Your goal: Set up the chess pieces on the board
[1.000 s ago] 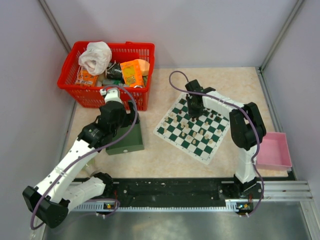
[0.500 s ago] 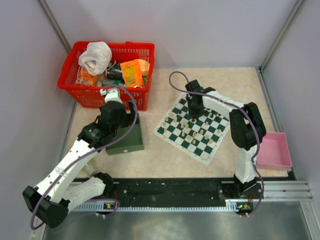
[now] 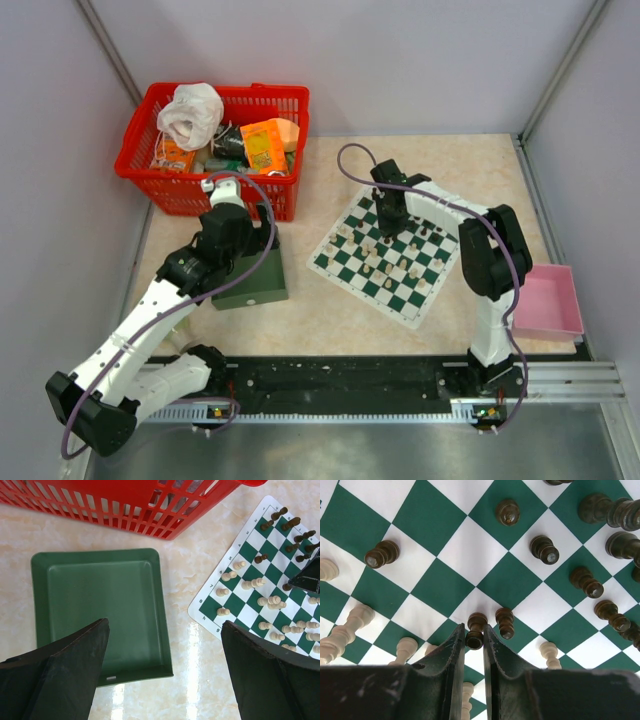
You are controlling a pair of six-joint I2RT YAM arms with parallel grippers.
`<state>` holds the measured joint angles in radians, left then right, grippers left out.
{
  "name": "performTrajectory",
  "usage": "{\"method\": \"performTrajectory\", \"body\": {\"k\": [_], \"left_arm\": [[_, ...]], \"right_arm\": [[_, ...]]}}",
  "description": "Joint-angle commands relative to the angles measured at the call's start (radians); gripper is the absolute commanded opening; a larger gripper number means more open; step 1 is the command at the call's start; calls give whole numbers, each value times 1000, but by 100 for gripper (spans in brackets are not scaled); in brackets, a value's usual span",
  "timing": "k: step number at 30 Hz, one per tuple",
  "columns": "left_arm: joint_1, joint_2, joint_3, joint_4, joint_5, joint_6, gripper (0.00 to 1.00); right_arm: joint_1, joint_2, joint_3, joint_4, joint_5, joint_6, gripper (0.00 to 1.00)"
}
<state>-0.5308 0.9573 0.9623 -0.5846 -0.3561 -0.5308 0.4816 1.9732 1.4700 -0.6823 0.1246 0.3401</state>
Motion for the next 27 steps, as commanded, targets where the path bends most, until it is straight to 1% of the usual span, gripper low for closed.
{"method": "performTrajectory", "body": {"k": [1, 6, 11, 16, 21, 24, 27], "left_arm": [[5, -20, 0, 28, -3, -15, 99], [3, -20, 1, 28, -3, -12, 99], [3, -26, 1, 23, -10, -12, 99], [3, -28, 3, 19, -9, -8, 99], [6, -35, -4, 23, -4, -18, 99], [6, -35, -5, 32, 9, -20, 99], [6, -31, -2, 32, 16, -15, 99]], "right_arm": [[8, -31, 61, -14, 7, -12, 14], [8, -88, 82, -16, -32, -1, 13], [-11, -192, 52, -23, -5, 19, 13], [-113, -322, -40, -19, -19, 42, 13], [-273, -457, -157, 7, -11, 48, 13], [-378, -490, -226, 23, 1, 56, 13], [-443, -490, -283, 61, -3, 65, 13]]}}
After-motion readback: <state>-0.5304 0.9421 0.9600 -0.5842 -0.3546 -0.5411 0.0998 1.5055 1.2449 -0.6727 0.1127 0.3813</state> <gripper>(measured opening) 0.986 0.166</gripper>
